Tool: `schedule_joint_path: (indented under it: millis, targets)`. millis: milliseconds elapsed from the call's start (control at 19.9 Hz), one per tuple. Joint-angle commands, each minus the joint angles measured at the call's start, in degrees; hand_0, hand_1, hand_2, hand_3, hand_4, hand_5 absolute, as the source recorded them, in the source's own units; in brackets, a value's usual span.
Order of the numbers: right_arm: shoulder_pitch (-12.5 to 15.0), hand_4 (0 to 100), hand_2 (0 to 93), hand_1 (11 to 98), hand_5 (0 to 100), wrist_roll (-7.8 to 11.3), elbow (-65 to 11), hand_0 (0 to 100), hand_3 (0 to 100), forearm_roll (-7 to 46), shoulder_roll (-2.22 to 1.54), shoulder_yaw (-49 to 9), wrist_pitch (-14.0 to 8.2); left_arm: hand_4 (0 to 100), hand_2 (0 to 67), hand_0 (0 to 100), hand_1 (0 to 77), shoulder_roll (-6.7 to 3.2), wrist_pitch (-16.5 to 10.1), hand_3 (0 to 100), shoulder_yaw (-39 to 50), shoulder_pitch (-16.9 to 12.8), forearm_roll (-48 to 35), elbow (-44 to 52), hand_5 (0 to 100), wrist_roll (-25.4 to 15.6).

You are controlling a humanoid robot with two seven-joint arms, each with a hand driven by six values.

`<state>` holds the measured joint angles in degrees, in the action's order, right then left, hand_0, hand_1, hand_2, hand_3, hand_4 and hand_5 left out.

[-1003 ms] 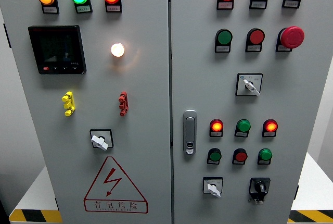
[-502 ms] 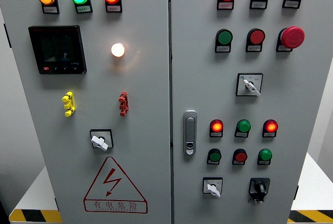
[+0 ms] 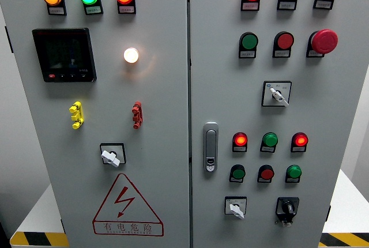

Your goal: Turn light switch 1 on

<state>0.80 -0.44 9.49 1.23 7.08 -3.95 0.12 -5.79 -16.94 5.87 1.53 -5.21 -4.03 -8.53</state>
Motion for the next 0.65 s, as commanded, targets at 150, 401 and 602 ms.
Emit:
schedule_joint_path:
  millis: [150,401,602]
  targets:
    - [-0.01,19,0.0,19.6,11,0.0,0.0,0,19,0.0,0.03,0.0,-0.03,3,4.2,0,0.0,1.22,0.24,0,-0.15,-0.22,-0.24,0.42,7,4.75]
    - [-0.01,19,0.0,19.6,11,0.0,0.0,0,19,0.0,0.03,0.0,-0.03,0,2.3,0,0.0,2.28,1.12,0,-0.07,0.05,-0.15,0.42,2,4.66]
    - [-0.01,19,0.0,19.5,11,0.0,0.0,0,19,0.0,-0.05,0.0,0.06,0,1.3,0,0.0,2.37,1.12,0,0.11,0.05,0.29,0.42,0,4.4]
